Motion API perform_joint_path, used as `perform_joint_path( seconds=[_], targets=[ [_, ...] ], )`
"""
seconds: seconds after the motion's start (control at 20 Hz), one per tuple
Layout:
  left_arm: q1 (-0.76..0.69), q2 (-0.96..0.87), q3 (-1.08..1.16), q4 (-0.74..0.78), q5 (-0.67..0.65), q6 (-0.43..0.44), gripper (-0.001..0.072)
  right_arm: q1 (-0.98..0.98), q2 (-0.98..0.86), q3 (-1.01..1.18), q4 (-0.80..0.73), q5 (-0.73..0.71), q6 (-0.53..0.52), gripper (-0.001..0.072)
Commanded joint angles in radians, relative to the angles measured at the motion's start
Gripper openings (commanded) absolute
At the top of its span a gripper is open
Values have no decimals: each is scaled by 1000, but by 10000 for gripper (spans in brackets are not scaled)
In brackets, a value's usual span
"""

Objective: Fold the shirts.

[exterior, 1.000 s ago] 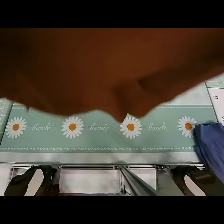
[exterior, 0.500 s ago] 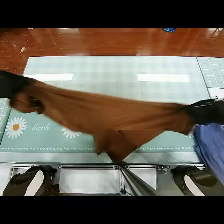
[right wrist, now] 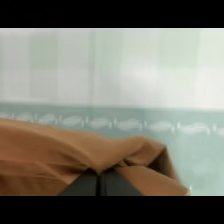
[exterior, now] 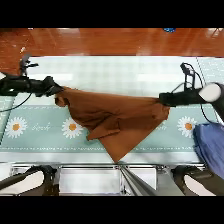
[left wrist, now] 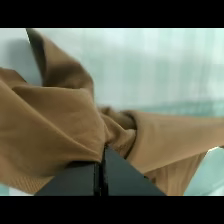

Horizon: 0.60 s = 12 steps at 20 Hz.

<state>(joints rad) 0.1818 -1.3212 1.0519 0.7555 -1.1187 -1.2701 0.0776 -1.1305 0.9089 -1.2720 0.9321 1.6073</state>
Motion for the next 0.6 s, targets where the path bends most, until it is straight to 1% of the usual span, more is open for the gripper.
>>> perform_joint_path(
  seconds=[0.0,0.05,0.1,0.15,0.2,0.25,0.3,0.4,0.5,0.55],
  targets=[
    [-27,-225,120,-72,52,5,15,-37,-254,178,46,-63,-31,22],
    [-40,-263,154,-81,43,5,16,-41,-301,225,71,-69,-25,38],
    [-50,-292,182,-84,19,5,60,-47,-340,269,94,-88,-7,185],
    [-51,-317,219,-79,-27,5,290,-53,-363,306,106,-98,2,377],
    [-39,-333,266,-60,-81,4,459,-66,-375,354,107,-84,2,416],
    [-15,-343,322,-21,-155,0,507,-91,-373,399,105,-52,0,416],
    [18,-342,370,31,-225,-3,507,-132,-363,455,101,9,-10,416],
    [111,-306,416,138,-319,-63,507,-242,-329,545,86,158,-23,415],
    [195,-235,367,150,-329,-63,507,-362,-260,546,64,235,-44,408],
    [227,-185,298,150,-317,-50,507,-418,-216,517,42,245,-44,408]
  ],
)
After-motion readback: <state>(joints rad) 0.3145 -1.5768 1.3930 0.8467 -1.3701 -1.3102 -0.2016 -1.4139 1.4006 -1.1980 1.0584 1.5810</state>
